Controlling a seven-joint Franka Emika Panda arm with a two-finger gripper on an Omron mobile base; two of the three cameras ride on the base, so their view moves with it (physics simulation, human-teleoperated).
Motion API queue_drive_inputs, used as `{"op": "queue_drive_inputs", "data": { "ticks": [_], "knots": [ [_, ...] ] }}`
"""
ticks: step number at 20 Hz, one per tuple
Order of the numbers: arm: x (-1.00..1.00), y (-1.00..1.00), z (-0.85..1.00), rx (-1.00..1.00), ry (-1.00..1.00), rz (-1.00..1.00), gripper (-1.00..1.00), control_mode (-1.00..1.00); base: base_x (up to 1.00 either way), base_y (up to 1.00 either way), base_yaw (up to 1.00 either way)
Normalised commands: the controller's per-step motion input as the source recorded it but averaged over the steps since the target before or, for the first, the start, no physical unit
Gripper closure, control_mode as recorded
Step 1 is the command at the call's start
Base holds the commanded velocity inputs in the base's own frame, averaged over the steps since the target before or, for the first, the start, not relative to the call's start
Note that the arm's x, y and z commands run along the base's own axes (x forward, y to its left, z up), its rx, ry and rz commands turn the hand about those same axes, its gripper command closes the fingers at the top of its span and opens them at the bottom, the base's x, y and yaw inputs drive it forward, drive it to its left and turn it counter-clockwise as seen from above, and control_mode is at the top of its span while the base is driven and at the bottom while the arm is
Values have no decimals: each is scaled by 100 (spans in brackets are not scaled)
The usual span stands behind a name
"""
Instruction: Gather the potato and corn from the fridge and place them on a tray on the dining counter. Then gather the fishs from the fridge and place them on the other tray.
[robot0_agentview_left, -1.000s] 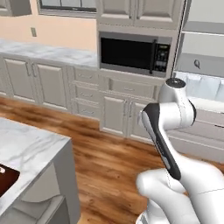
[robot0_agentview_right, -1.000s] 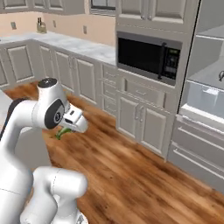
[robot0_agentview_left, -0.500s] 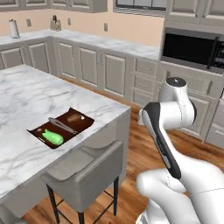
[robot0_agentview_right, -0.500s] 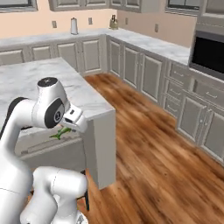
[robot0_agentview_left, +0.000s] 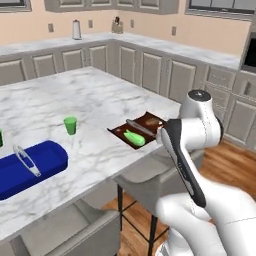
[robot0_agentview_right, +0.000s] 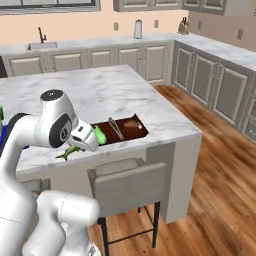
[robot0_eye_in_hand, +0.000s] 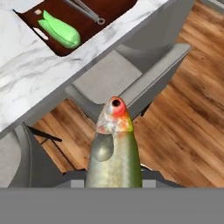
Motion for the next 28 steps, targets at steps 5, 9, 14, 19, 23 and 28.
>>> {"op": "queue_drive_inputs", "data": {
  "ticks": [5, 9, 14, 19, 23, 28],
  "knots": [
    [0, 0, 0, 0, 0, 0, 100, 100, 2, 62, 74],
    [0, 0, 0, 0, 0, 0, 100, 100, -19, 49, 55],
    [0, 0, 0, 0, 0, 0, 100, 100, -82, 53, 40],
    [0, 0, 0, 0, 0, 0, 100, 100, -85, 18, 43],
    [0, 0, 0, 0, 0, 0, 100, 100, 34, 14, 52],
    [0, 0, 0, 0, 0, 0, 100, 100, 64, 30, 49]
  ]
}}
